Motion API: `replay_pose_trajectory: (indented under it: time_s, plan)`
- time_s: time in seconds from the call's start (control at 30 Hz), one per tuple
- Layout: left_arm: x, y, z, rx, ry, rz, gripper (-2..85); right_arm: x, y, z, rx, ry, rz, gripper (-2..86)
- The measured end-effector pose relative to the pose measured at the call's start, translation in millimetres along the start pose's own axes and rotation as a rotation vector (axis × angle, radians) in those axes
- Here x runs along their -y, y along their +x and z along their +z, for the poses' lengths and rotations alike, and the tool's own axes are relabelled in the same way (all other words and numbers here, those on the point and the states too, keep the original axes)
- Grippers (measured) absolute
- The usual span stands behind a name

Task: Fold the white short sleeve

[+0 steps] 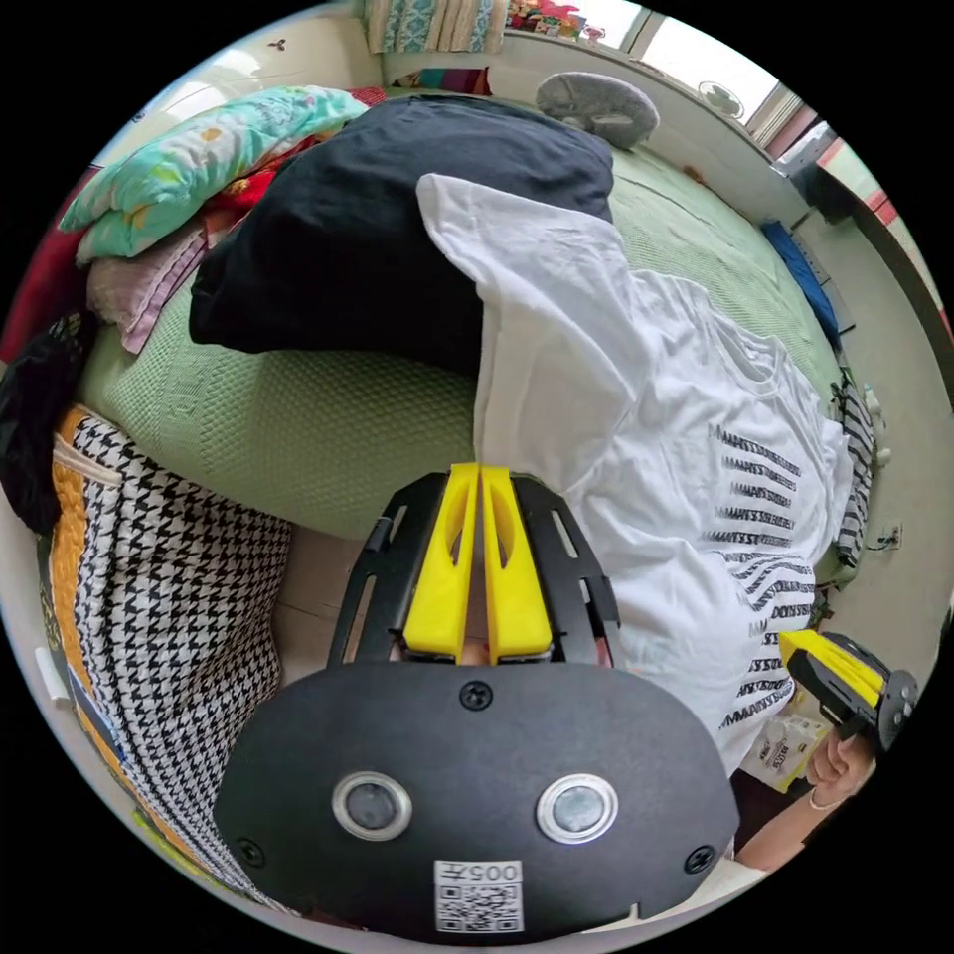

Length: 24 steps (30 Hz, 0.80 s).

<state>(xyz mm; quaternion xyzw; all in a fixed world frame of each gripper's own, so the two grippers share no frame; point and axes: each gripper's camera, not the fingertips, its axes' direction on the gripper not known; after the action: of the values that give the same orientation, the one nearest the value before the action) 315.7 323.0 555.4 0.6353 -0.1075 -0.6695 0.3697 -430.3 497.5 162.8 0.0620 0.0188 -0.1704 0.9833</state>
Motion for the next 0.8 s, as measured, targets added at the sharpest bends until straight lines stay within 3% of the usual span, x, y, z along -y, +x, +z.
replay_pose_trajectory:
  time_s: [0.27, 0.43, 0.8]
  plan:
    - [3.9, -8.8, -0.1, 0.077, 0.01, 0.05, 0.1, 20.0, -1.7, 13.7, 0.071, -0.006, -0.022, -0.9]
    - [-5.6, -23.3, -11.1, 0.027, 0.084, 0.039, 1.0, 28.4, -1.9, 20.9, 0.096, -0.014, -0.026, -0.9]
    - [-5.4, -44.8, -9.4, -0.016, 0.052, 0.044, 6.7, 32.5, -8.9, 31.9, 0.082, -0.01, -0.056, -0.9]
